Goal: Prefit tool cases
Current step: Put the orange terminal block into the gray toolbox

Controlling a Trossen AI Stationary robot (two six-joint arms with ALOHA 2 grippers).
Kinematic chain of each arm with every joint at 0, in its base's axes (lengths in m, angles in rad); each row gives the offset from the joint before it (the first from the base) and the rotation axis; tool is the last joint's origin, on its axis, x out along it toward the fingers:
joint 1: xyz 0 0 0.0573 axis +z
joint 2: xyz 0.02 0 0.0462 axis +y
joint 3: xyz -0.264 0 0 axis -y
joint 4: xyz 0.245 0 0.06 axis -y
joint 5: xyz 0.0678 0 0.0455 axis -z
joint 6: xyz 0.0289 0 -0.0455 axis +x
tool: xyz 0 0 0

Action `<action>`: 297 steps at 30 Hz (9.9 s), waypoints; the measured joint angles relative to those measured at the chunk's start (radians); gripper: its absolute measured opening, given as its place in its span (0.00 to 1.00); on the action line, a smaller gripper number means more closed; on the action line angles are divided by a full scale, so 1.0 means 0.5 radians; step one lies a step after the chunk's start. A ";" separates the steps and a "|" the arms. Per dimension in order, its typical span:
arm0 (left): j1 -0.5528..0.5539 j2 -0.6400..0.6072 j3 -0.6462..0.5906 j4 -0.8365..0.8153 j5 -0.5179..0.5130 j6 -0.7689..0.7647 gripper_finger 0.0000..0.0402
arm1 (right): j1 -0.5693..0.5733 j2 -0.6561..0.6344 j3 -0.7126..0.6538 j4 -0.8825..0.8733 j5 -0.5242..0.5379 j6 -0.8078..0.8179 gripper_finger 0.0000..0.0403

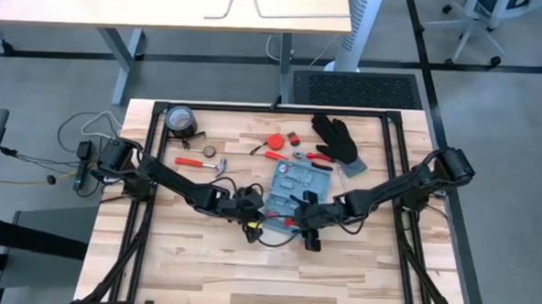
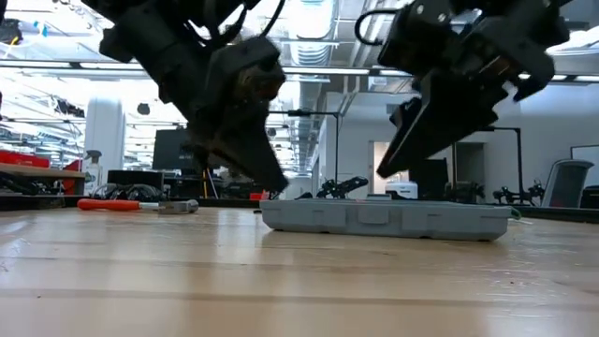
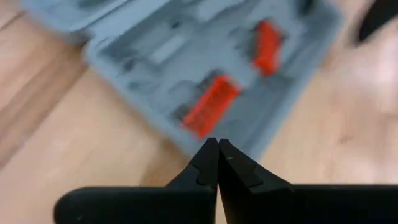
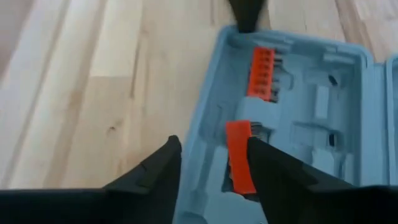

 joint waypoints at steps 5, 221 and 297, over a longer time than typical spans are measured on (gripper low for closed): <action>-0.048 0.061 0.002 0.086 0.062 -0.092 0.00 | -0.051 0.044 0.012 -0.019 -0.022 0.199 0.49; -0.058 0.210 0.004 0.552 0.292 -0.090 0.00 | -0.201 -0.066 -0.270 0.002 -0.223 1.153 0.00; 0.144 0.243 0.251 0.189 0.262 0.007 0.00 | -0.205 -0.060 -0.272 -0.032 -0.224 1.113 0.00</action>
